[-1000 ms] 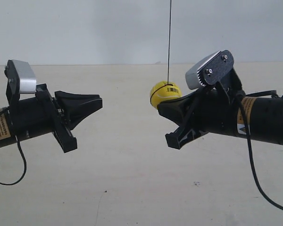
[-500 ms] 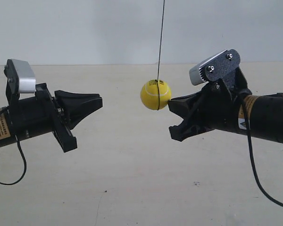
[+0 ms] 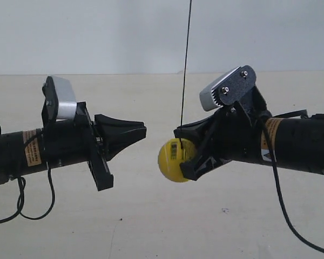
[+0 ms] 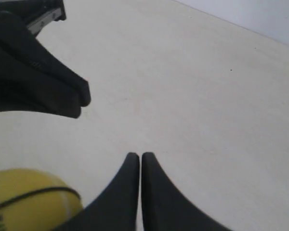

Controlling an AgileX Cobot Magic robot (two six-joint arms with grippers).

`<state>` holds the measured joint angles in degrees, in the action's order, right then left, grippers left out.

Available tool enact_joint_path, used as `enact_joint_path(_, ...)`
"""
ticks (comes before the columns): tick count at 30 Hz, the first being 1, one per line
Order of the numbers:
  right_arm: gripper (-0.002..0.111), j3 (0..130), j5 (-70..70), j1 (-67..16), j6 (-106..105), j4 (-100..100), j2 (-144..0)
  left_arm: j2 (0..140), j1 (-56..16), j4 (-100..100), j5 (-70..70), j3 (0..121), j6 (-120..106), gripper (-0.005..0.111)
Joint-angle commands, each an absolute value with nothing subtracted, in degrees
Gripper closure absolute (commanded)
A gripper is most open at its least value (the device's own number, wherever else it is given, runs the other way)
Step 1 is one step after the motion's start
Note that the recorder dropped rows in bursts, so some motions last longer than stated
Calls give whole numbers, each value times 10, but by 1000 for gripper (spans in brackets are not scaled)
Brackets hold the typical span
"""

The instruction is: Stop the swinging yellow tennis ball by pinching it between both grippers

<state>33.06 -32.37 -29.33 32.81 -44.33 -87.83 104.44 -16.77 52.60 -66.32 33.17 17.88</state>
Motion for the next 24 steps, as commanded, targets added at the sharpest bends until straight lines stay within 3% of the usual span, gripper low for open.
enact_joint_path(1, 108, 333, -332, -298, 329, -446, -880, 1047, -174, 566, -662, 334, 215, 102)
enact_joint_path(16, 108, 333, -312, -298, 320, -442, -879, 1025, -174, 620, -628, 334, 257, 102)
enact_joint_path(24, 108, 333, -211, -298, 263, -350, -838, 1025, -172, 617, -628, 334, 255, 102)
